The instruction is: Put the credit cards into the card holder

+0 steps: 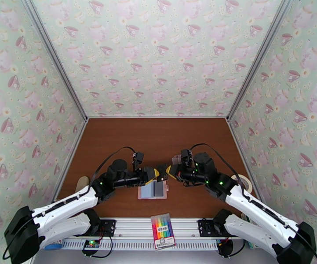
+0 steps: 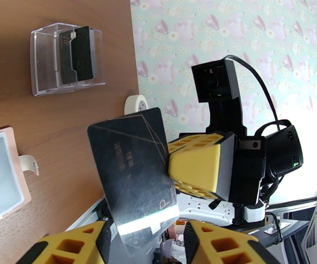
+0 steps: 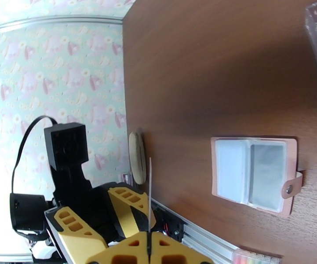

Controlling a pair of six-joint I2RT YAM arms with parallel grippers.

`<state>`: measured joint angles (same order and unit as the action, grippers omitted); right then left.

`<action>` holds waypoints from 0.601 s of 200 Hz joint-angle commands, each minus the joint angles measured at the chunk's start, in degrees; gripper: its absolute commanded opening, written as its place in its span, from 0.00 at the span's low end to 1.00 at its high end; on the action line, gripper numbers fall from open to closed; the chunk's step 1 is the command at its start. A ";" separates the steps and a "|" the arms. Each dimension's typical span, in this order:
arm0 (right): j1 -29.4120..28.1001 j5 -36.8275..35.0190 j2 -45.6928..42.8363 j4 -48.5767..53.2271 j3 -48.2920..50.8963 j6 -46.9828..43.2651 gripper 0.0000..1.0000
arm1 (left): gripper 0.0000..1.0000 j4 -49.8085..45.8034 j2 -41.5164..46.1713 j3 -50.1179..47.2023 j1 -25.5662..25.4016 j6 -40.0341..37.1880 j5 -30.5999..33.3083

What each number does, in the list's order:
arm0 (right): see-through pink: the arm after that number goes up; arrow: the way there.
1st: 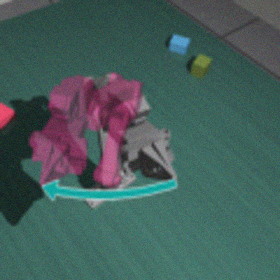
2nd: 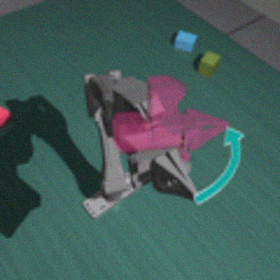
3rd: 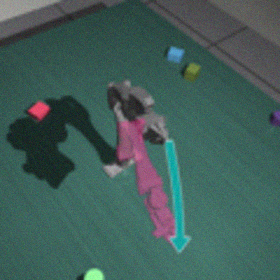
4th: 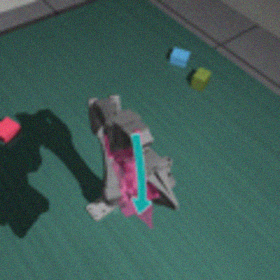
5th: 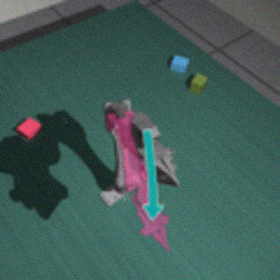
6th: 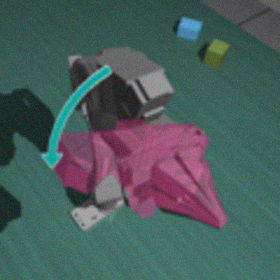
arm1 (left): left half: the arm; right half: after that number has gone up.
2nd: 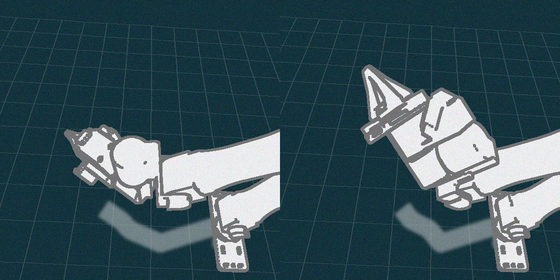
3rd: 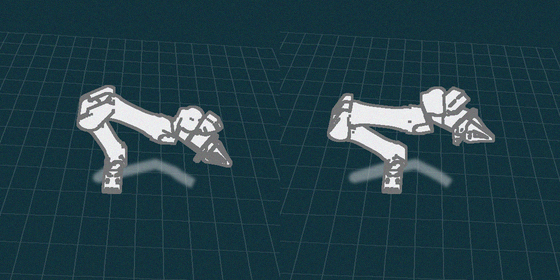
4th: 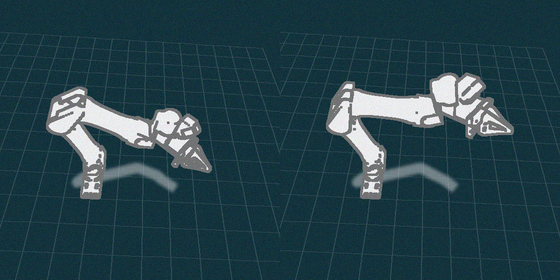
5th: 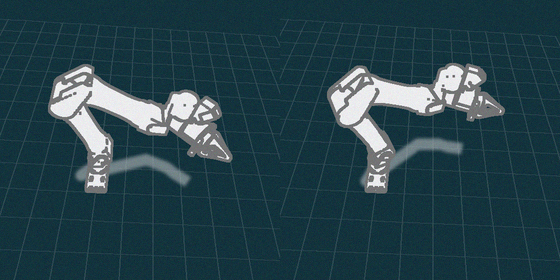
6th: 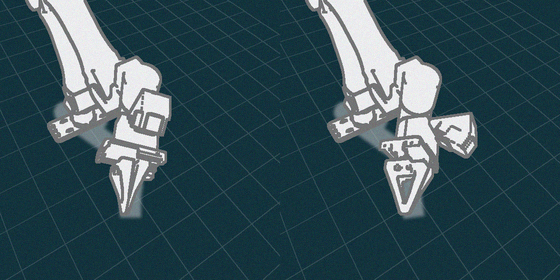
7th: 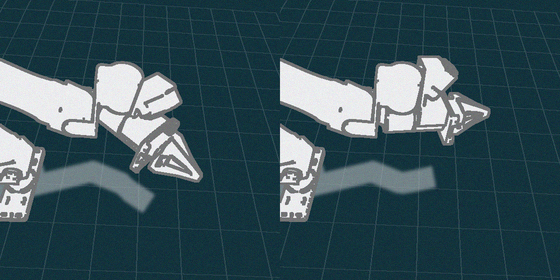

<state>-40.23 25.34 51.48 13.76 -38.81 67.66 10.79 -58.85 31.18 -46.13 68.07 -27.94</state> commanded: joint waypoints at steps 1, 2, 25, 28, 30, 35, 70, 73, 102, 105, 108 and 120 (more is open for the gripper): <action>-0.91 1.85 -1.89 -2.72 0.35 -1.98 0.00 | 0.50 1.84 -0.83 1.99 -0.54 1.22 -1.48; -0.95 1.87 -1.86 -2.84 0.38 -1.95 0.00 | 0.50 1.81 -0.78 2.02 -0.63 1.24 -1.45; -1.65 1.90 -1.74 -3.20 0.18 -2.59 0.00 | 0.49 1.69 -0.88 2.17 -0.89 1.29 -1.32; -1.69 1.90 -1.82 -3.33 0.20 -2.62 0.00 | 0.49 1.72 -0.85 2.14 -0.88 1.32 -1.25; -1.74 1.90 -1.80 -3.44 0.22 -2.66 0.00 | 0.49 1.81 -0.83 2.07 -0.89 1.42 -1.24; -1.83 1.99 -1.67 -3.64 0.22 -2.74 0.00 | 0.49 1.99 -0.84 2.04 -0.98 1.47 -1.24; -2.74 2.08 -0.95 -4.45 0.53 -3.54 0.00 | 0.46 1.72 0.17 2.40 -1.11 1.57 -1.09; -2.71 2.00 -0.95 -4.44 0.57 -3.65 0.00 | 0.46 1.65 0.29 2.40 -1.07 1.54 -1.00; -3.11 2.08 -1.18 -5.95 1.41 -3.98 0.00 | 0.42 0.64 1.95 2.06 -1.07 1.56 -0.37; -3.26 2.08 -1.21 -6.08 1.45 -4.05 0.00 | 0.42 0.64 2.06 2.03 -1.09 1.55 -0.28; -3.35 2.12 -1.21 -6.22 1.50 -4.16 0.00 | 0.42 0.64 2.14 1.97 -1.07 1.58 -0.31; -3.69 2.09 -1.06 -6.54 1.63 -4.67 0.00 | 0.41 0.64 2.51 1.86 -1.06 1.64 -0.21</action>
<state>-43.07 26.39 50.35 9.47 -38.02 64.86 11.42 -57.89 31.62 -46.98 69.14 -27.92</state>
